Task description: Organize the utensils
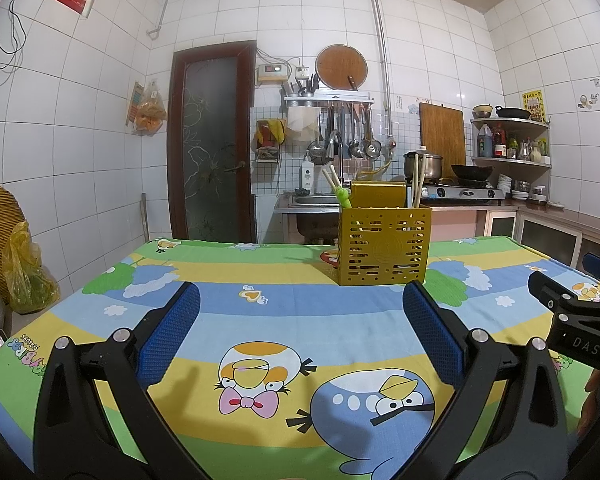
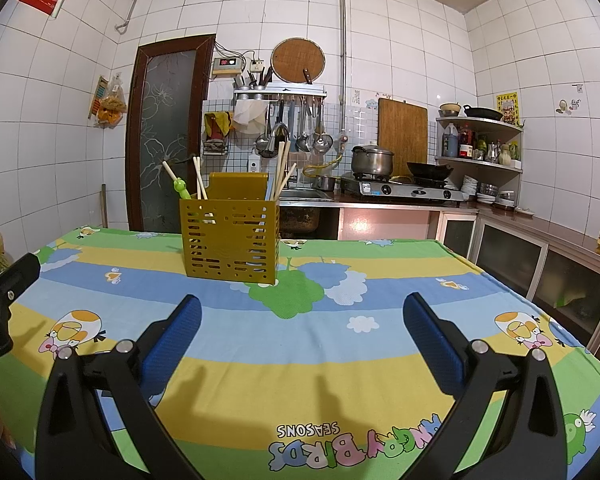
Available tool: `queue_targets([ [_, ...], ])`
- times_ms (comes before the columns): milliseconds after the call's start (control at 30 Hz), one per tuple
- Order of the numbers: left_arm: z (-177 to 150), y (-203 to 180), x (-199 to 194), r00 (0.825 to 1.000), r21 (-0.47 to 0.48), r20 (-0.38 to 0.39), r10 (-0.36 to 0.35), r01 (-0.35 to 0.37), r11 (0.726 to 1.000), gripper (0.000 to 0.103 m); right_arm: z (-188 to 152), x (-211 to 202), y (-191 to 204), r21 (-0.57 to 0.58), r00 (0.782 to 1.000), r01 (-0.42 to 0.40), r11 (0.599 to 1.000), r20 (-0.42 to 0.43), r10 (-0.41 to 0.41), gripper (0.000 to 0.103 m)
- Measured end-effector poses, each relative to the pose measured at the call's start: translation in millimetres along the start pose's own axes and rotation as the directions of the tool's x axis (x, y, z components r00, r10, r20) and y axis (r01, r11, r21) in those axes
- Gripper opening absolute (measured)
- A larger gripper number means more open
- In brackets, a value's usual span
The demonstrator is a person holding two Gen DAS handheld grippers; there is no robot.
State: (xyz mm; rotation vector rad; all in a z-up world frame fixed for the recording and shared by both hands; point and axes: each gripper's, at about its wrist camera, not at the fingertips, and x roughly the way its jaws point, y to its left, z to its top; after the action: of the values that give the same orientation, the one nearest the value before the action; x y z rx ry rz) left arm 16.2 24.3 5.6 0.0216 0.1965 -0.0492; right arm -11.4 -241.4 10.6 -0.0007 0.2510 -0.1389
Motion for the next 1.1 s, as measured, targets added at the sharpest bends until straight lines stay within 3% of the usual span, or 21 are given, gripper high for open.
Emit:
queue_targets([
  [1100,7.8,3.7,1.8,1.0,0.002,0.01,0.004,-0.004,1.0,0.098,-0.1,-0.2,0.0,-0.002,1.0,0.0,1.0,0.0,0.0,0.099],
])
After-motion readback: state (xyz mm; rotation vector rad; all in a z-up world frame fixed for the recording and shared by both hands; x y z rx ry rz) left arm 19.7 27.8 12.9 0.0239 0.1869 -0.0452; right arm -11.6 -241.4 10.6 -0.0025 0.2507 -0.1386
